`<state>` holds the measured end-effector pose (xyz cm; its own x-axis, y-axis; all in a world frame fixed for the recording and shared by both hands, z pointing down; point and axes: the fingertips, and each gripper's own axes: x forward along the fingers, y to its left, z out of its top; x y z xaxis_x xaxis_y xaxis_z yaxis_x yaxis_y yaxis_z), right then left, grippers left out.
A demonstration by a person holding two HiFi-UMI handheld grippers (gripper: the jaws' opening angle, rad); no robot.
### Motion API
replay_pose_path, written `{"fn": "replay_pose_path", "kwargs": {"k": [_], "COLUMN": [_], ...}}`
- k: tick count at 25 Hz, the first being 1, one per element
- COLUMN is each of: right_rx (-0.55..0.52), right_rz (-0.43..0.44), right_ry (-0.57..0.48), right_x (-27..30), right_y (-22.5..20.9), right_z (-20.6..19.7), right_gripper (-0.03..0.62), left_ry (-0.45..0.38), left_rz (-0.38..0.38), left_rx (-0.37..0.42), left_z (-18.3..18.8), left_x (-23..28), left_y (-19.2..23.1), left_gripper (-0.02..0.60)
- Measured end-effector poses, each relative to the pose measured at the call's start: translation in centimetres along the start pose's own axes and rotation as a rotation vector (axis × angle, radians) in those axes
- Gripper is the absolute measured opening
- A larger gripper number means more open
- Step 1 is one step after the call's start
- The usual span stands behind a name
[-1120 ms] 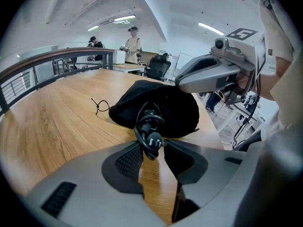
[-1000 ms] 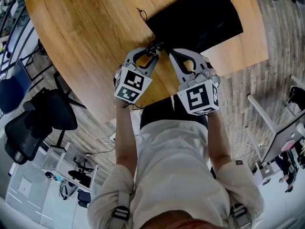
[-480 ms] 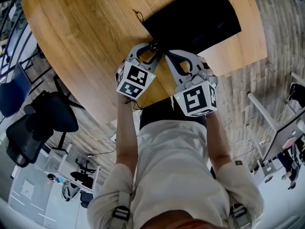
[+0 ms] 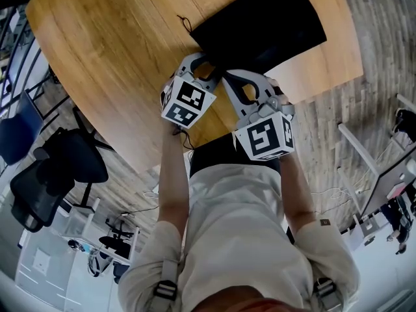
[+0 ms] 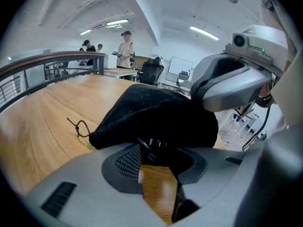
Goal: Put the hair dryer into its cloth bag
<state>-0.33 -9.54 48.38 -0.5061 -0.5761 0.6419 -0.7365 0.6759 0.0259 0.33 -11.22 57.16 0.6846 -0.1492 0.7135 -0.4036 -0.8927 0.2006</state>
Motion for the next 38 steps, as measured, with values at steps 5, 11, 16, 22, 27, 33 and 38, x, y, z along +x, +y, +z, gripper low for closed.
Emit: {"fn": "replay_pose_path", "kwargs": {"k": [5,11,16,22,27,33,38], "right_rx": [0.008,0.017,0.018,-0.009,-0.026,-0.055,-0.080], "right_rz": [-0.004,-0.009,-0.021,-0.029,-0.034,-0.037,-0.020], "right_ry": [0.003,0.010,0.003,0.010,0.015,0.030,0.053], "right_x": [-0.1,0.0,-0.1,0.0,0.2,0.3,0.7], "right_y": [0.0,0.1,0.0,0.2,0.1,0.5,0.8], "right_z": [-0.4,-0.7,-1.0,-1.2,-1.1,-1.4,-1.7], "right_gripper": [0.025,0.025,0.025,0.025,0.026,0.026,0.029], "left_ry": [0.002,0.002,-0.005,0.010,0.011,0.003,-0.020], "left_rz": [-0.006,0.005,0.015,0.028,0.048,0.086,0.101], "left_rx": [0.007,0.012,0.025,0.034,0.033,0.018,-0.019], "left_z": [0.1,-0.4,-0.4,-0.8,-1.1,-1.6,-1.7], "left_x": [0.9,1.4,1.5,0.9,-0.3,-2.3,-3.8], "left_y": [-0.1,0.2,0.1,-0.1,-0.1,-0.4,-0.5], "left_gripper": [0.154,0.158,0.164,0.164,0.164,0.164,0.163]}}
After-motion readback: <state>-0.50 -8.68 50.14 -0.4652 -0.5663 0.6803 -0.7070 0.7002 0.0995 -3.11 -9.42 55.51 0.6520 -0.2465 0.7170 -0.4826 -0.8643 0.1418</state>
